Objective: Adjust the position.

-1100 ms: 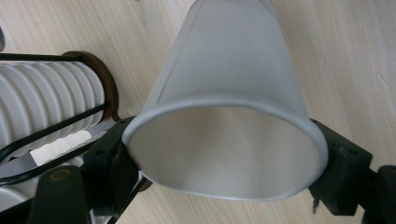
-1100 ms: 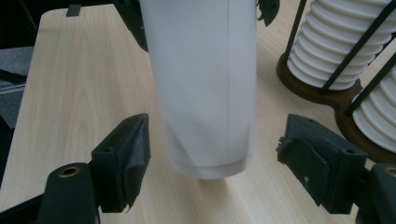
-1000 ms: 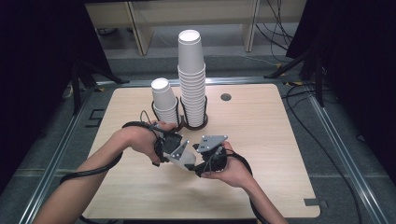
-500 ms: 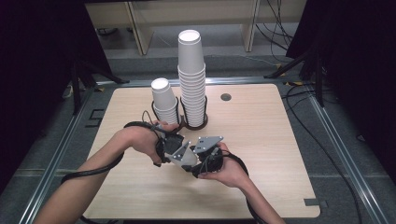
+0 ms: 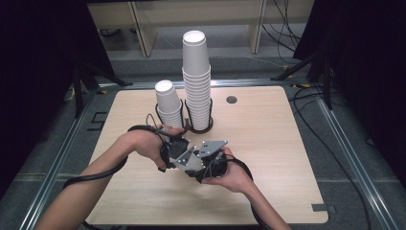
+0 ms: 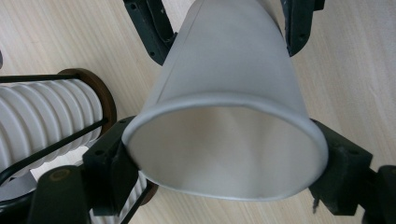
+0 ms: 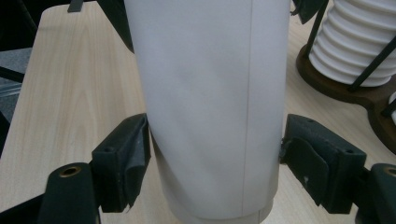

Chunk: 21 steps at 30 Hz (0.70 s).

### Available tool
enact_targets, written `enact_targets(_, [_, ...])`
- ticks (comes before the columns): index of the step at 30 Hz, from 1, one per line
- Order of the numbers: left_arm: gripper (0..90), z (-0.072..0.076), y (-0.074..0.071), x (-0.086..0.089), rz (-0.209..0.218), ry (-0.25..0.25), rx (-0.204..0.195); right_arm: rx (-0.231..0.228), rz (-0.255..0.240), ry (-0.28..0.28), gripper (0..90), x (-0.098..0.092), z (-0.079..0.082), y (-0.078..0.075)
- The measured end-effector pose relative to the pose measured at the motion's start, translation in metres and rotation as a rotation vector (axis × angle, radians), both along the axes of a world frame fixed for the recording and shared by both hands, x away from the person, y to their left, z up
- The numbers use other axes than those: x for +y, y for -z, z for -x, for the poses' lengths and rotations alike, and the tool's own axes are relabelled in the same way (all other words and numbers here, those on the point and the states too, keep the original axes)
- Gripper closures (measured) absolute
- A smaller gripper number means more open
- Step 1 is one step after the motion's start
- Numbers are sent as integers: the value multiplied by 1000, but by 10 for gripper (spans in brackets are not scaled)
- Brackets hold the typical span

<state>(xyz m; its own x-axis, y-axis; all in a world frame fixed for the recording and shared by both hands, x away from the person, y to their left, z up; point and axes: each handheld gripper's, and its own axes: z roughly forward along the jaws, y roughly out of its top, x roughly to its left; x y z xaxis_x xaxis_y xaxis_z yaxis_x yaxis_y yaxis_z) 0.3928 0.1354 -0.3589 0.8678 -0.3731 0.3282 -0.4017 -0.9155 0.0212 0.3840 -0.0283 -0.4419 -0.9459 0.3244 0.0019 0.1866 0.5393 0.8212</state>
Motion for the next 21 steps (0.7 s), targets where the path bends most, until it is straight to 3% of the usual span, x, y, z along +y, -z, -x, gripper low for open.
enact_targets(18, [205, -1, -2, 0, 13, 5, 6, -4, -7, -5, 236, 2, -1, 5])
enact_targets(21, [205, -1, -3, -1, 10, 24, -9, -9, -5, -5, 236, 2, -2, 4])
